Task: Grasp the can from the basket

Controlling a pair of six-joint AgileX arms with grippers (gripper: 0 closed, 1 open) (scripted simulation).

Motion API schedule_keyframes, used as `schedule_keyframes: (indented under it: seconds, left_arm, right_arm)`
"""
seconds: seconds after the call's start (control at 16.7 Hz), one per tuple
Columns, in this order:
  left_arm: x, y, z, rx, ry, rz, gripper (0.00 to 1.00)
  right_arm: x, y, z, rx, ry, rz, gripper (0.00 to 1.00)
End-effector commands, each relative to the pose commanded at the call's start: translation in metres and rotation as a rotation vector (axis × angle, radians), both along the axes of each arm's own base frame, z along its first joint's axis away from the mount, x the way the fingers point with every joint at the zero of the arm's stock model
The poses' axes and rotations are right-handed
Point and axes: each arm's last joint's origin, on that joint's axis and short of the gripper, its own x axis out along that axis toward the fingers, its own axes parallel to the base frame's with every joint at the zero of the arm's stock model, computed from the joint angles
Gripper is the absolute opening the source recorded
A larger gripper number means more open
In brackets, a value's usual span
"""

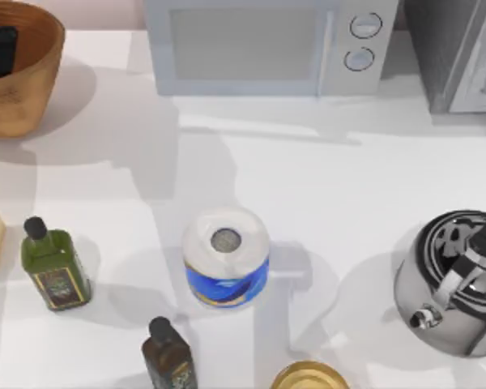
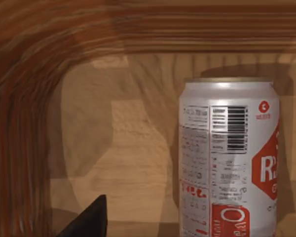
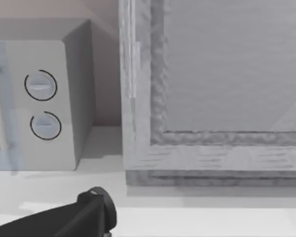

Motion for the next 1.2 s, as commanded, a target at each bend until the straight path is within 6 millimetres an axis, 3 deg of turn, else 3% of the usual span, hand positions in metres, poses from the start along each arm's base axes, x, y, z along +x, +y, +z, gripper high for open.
schedule_keyframes:
  seconds: [0.12,0.42,0.66,1.2]
  left_arm:
    - [0.002,0.001,-0.007,0.000,0.000,0.004,1.00]
    - [0.016,0.000,-0.052,0.000,0.001,0.007,1.00]
    - [0.017,0.000,-0.057,0.000,0.001,0.007,1.00]
    - [0.017,0.000,-0.057,0.000,0.001,0.007,0.32]
  right_arm:
    - [0.000,0.000,0.000,0.000,0.000,0.000,1.00]
    - [0.000,0.000,0.000,0.000,0.000,0.000,1.00]
    - [0.000,0.000,0.000,0.000,0.000,0.000,1.00]
    - [0.000,0.000,0.000,0.000,0.000,0.000,1.00]
